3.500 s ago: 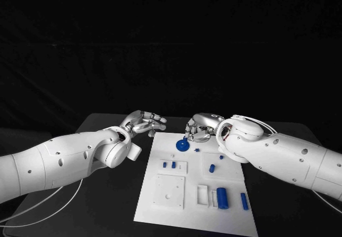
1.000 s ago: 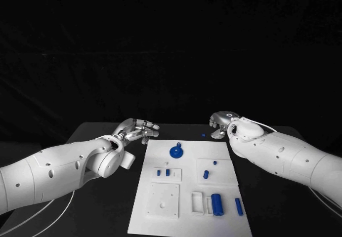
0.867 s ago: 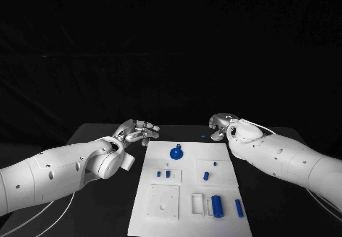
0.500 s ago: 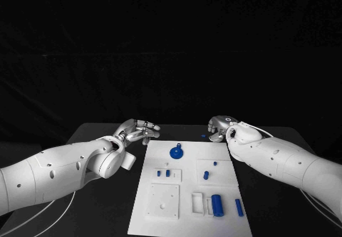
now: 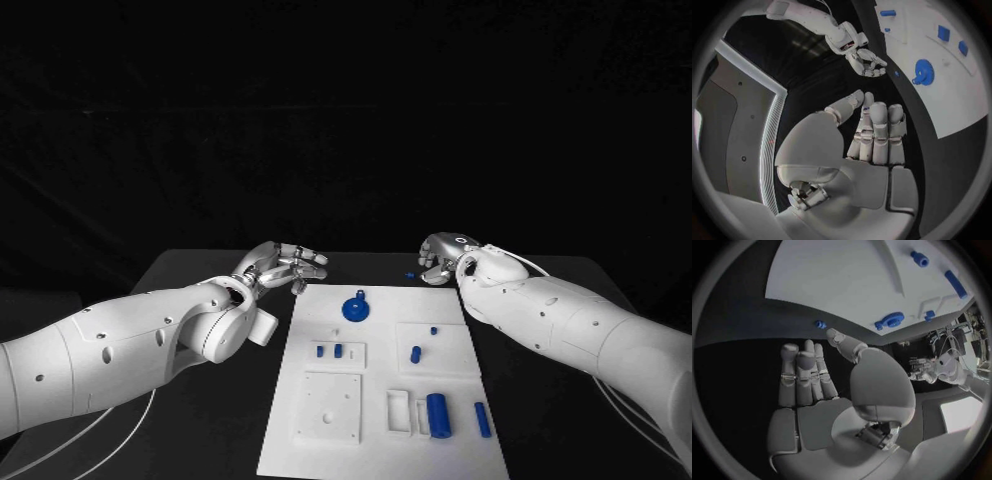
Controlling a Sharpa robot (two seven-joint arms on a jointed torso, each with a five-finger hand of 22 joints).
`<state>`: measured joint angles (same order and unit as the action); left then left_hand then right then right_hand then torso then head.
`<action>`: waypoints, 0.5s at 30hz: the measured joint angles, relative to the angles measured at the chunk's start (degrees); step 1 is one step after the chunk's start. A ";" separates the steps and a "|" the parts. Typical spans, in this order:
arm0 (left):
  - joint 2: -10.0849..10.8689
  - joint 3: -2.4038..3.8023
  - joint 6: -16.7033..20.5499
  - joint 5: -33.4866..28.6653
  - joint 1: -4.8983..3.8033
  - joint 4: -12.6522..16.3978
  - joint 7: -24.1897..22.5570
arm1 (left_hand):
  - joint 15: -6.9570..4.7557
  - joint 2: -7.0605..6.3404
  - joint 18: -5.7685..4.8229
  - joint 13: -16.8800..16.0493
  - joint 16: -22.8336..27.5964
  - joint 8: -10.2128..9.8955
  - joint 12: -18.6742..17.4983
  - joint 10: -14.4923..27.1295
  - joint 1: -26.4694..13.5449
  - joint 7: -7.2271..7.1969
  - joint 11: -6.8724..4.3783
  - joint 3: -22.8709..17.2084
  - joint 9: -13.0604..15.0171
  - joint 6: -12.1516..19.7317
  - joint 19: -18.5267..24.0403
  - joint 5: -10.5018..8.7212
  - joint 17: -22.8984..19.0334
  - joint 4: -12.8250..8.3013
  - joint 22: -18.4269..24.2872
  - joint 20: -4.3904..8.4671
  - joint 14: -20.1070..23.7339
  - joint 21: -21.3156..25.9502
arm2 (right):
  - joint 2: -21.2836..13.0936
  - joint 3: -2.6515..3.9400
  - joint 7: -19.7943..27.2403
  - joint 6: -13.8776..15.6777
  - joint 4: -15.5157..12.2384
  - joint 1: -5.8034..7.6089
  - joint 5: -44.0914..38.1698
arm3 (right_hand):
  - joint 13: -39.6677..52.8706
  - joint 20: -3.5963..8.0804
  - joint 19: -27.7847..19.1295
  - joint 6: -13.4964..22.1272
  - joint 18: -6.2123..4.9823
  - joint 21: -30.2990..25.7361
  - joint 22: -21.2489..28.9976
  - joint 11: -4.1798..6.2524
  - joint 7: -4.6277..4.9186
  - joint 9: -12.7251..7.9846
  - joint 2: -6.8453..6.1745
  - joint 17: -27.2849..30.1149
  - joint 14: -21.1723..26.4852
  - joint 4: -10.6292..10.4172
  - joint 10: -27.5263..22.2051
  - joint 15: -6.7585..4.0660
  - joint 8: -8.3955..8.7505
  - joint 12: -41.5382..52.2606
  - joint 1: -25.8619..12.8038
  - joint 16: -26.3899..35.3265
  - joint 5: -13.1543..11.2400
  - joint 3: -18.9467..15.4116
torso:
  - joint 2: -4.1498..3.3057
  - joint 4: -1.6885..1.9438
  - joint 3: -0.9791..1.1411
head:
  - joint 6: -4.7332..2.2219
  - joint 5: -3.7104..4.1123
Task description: Assemble the parts on the task board
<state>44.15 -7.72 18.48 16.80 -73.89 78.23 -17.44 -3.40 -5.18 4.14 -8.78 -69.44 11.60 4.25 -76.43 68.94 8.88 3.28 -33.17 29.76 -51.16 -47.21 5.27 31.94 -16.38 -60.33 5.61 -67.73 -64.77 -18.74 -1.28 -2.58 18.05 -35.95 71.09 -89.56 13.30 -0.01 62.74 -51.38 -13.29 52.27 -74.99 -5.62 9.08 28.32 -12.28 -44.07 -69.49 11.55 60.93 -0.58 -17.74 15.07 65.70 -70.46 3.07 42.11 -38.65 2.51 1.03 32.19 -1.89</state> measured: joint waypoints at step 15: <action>-0.07 0.08 -0.02 -0.17 -0.34 1.25 -0.35 | 0.47 -0.43 0.33 0.59 0.00 0.00 -0.39 2.59 -0.98 0.41 0.68 0.22 -0.26 -0.01 0.43 -0.14 0.11 -0.10 -0.06 0.02 0.47 0.22 | 1.71 -0.01 3.15 -1.24 5.32 0.43 2.17 | -1.32 0.11 -0.14 0.48 0.00 0.00 -0.01 -0.21 0.05 -0.41 0.54 0.18 0.03 0.83 -0.23 0.02 0.22 -1.34 -0.54 -0.24 0.00 -2.13 | -0.40 0.83 -0.09 | -0.25 0.99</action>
<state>44.08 -7.64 18.46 16.63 -74.24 79.48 -17.79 -2.93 -5.61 4.47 -8.19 -69.44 11.60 3.86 -73.84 67.96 9.30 3.96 -32.95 29.51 -51.16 -46.78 5.12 32.05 -16.47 -60.39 5.63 -67.27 -64.55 -17.03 -1.29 0.57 16.81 -30.63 71.52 -87.39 11.97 0.10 62.60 -50.89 -13.29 52.27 -75.00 -5.83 9.13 27.91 -11.74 -43.89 -69.46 12.39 60.70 -0.56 -17.52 13.73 65.16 -70.69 3.07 39.98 -39.05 3.35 0.94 31.94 -0.90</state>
